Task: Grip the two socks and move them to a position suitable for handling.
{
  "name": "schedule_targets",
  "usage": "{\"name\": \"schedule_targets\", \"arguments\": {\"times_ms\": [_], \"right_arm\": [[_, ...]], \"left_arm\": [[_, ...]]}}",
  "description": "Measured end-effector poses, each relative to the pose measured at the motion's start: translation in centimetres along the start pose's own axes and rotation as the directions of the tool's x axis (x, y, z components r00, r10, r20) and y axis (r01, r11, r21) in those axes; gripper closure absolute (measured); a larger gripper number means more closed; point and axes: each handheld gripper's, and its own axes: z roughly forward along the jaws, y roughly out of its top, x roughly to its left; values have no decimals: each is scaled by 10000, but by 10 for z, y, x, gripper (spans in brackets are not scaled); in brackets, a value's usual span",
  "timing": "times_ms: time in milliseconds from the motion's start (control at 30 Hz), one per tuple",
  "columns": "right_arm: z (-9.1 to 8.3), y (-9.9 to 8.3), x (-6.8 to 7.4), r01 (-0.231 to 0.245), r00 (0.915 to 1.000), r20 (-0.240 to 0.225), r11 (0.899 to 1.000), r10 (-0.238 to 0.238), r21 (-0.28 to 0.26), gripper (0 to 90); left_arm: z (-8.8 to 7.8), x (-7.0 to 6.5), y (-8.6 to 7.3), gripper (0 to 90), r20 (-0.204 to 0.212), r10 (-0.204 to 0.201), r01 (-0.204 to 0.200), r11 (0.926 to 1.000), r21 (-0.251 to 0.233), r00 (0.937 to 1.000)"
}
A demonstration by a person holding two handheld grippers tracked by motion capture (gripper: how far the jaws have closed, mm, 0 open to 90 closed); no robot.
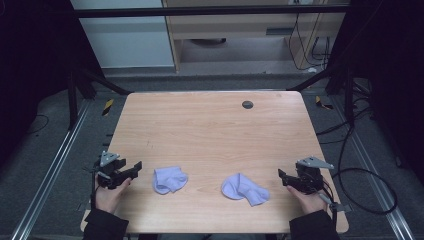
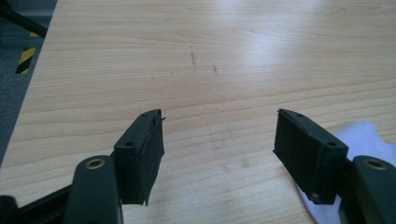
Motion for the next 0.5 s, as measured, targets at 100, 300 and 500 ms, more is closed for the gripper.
{"name": "schedule_targets", "arguments": {"times_ms": [100,300,500], "right_arm": [[-4,2,4,122,9999,-33,9999,-122,-30,313],[-11,7,14,331,9990,-287,9993,-337,-191,337],[-11,11,23,528,9961,-699,9983,-544,-254,330]], "left_arm": [[-2,-8,2,336,197,-24,24,10000,33,9998],[-5,-24,3,362,595,202,-205,9998,43,9980],[-4,-45,5,362,968,563,-574,9983,88,9937]]}}
